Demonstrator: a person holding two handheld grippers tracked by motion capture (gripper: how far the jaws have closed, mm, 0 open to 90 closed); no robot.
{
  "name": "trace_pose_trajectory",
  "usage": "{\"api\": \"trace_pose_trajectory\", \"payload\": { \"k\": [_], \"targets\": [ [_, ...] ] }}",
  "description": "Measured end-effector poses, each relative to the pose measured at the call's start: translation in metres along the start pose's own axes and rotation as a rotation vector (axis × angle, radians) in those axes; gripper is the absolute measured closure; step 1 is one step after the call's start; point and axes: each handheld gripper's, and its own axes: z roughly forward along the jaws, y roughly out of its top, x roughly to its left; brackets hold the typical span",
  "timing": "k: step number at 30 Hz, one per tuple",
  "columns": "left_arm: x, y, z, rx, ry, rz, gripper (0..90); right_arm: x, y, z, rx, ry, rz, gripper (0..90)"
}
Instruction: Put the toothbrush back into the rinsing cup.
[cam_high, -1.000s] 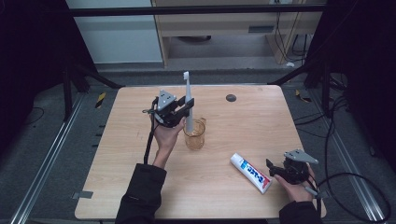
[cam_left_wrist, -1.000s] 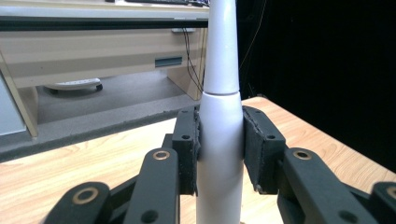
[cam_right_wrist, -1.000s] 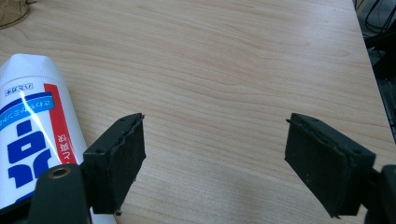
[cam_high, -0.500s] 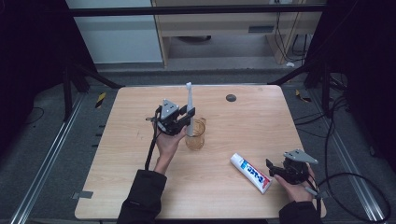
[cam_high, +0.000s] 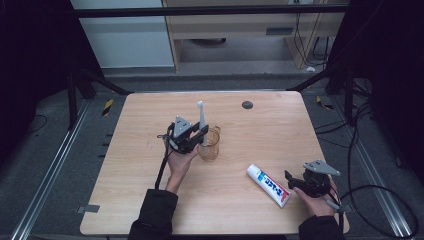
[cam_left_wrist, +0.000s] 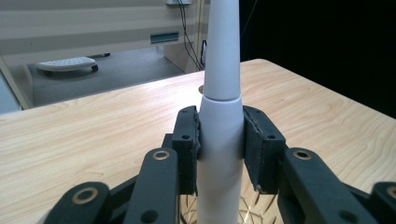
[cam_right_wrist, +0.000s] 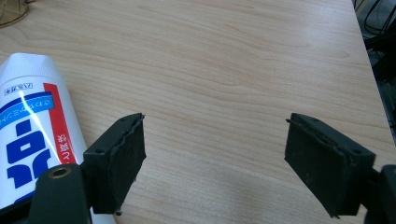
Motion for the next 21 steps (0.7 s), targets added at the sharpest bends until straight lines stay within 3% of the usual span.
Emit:
{"api": "trace_pose_trajectory", "payload": {
  "k": [21],
  "targets": [
    [0.000,-0.012,-0.010,0.014,0.003,0.003,66.0,0.001,0.000,0.001,0.002,0.002,0.001,19.9]
  ]
}}
